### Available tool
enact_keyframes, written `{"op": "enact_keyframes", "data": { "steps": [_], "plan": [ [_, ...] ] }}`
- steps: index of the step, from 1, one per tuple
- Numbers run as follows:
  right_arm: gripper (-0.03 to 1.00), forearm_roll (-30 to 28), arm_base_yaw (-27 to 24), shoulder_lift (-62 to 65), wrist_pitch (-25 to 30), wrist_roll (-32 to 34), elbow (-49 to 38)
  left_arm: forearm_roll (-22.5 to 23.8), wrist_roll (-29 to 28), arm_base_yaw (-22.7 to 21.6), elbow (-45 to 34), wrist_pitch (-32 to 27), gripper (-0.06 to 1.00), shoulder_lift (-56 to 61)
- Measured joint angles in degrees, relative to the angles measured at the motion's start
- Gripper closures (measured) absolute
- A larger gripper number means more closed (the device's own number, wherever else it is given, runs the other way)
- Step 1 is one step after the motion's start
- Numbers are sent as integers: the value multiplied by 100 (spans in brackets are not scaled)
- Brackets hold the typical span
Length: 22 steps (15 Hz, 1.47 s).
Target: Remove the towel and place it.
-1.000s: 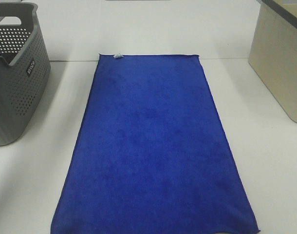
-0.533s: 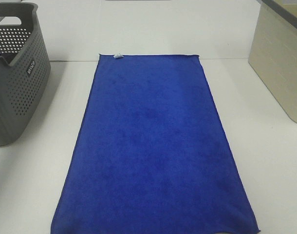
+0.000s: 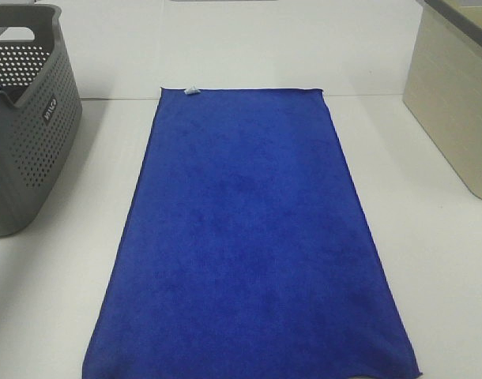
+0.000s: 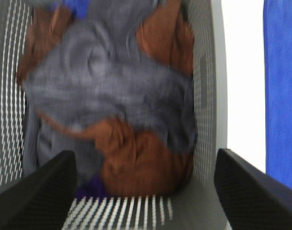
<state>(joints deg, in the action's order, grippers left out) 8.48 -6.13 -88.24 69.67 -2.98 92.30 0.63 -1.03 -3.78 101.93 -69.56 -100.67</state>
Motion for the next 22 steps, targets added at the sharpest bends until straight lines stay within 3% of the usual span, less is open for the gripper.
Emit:
{"op": "enact_keyframes", "data": {
  "steps": [4, 10, 16, 22],
  "plan": [
    [15, -160, 0, 2653, 6, 0, -2550, 527, 17, 0, -2504, -29, 20, 2212],
    [15, -229, 0, 5947, 23, 23, -4744, 653, 103, 0, -4406, -34, 20, 5076],
    [16, -355, 0, 7878, 29, -103, -5386, 676, 401, 0, -6325, 636, 20, 7752],
    [16, -355, 0, 8852, 29, -212, -5403, 647, 550, 0, -6950, 584, 20, 9763]
  ]
}}
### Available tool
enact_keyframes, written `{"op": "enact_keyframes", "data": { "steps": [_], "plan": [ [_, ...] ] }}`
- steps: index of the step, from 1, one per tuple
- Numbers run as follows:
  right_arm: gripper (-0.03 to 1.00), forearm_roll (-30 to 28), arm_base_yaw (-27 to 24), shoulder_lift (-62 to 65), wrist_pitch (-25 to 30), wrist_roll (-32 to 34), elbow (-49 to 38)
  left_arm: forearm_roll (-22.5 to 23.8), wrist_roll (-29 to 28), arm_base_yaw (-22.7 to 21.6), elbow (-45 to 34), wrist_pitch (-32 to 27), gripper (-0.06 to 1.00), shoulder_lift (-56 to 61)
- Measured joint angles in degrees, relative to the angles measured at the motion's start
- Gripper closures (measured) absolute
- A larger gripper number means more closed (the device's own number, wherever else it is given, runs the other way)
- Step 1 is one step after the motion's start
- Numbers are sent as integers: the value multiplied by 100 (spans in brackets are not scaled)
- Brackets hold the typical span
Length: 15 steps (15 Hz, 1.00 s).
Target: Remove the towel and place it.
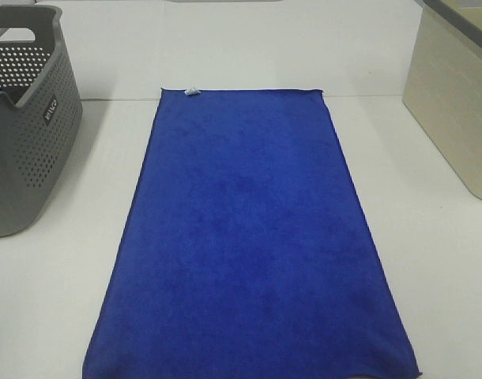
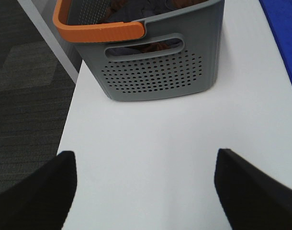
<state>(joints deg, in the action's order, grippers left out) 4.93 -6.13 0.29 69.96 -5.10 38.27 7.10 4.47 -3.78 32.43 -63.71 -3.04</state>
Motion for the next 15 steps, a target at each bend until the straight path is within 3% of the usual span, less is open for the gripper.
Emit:
{"op": "enact_keyframes", "data": {
  "steps": [2, 5, 9, 15],
  "plan": [
    [16, 11, 0, 0, -6, -103, -269, -269, 0, 0, -218, 52, 20, 315],
    [16, 206, 0, 0, 17, -264, -905, -304, 6, 0, -264, 172, 20, 338],
    [17, 384, 11, 0, -447, -498, -1134, -304, 6, 0, -264, 178, 20, 338],
    [17, 493, 527, 0, -544, -544, -1186, -315, 6, 0, -281, 178, 20, 338]
  ]
}}
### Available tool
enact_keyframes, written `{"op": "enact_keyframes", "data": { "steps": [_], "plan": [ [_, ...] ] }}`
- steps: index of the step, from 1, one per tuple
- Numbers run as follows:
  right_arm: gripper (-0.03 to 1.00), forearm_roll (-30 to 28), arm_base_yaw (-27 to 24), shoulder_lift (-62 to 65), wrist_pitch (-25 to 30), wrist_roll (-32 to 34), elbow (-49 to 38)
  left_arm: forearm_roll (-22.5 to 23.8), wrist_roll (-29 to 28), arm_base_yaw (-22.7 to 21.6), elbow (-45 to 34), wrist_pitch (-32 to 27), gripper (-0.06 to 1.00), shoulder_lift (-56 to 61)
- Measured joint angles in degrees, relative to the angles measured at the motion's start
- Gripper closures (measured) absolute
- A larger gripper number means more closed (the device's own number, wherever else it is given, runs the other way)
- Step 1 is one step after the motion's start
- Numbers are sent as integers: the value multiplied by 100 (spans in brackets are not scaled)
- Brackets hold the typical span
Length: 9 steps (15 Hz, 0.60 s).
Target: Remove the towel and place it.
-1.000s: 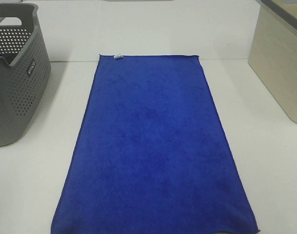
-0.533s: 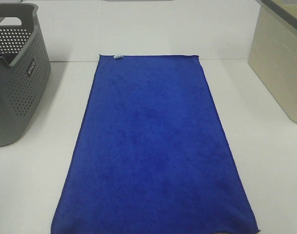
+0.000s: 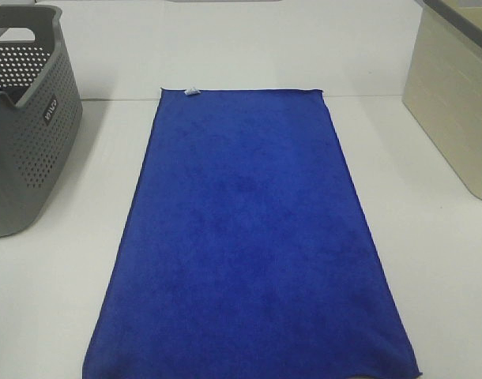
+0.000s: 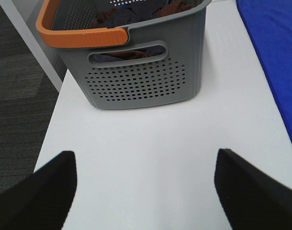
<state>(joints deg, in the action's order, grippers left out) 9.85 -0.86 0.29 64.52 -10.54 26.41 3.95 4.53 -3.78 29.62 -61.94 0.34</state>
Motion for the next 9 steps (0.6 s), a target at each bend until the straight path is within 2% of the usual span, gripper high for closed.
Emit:
{"op": "enact_keyframes", "data": {
  "steps": [9],
  "plan": [
    [17, -6, 0, 0, -52, 0, 0, -103, 0, 0, 0, 0, 20, 0]
  ]
}}
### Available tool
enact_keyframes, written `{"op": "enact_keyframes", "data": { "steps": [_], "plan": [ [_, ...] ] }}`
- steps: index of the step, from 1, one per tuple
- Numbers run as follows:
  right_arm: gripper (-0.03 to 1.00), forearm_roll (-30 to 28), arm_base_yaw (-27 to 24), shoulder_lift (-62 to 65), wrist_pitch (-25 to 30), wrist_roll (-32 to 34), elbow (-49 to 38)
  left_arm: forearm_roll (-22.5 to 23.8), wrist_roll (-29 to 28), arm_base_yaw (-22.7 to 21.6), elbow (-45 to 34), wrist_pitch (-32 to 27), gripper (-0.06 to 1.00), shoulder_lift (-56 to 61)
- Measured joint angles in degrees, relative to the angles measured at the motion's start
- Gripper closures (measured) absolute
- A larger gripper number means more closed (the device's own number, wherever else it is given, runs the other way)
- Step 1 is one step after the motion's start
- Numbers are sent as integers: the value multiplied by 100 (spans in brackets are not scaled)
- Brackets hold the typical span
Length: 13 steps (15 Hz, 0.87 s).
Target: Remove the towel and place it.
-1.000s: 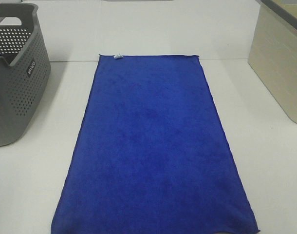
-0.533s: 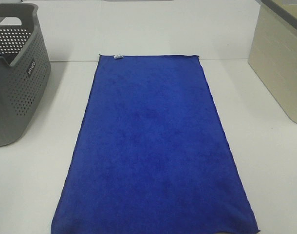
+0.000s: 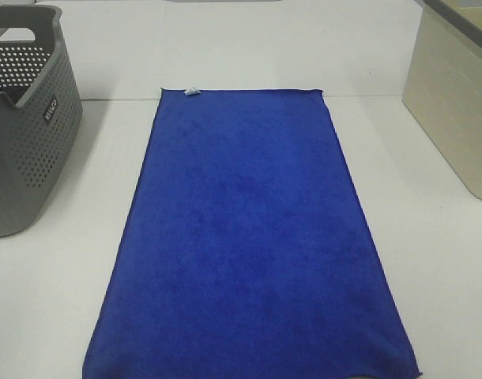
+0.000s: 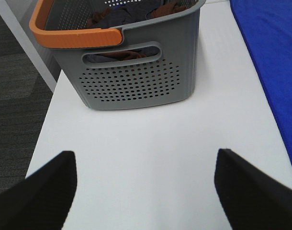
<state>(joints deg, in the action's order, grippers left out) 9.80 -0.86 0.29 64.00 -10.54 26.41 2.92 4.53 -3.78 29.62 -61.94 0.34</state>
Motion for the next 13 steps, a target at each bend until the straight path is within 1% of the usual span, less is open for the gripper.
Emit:
{"op": "enact_keyframes", "data": {
  "steps": [1, 4, 13],
  "plan": [
    [17, 0, 0, 0, 0, 0, 0, -6, 0, 0, 0, 0, 20, 0],
    [17, 0, 0, 0, 0, 0, 0, -292, -6, 0, 0, 0, 20, 0],
    [17, 0, 0, 0, 0, 0, 0, -321, -6, 0, 0, 0, 20, 0]
  ]
}}
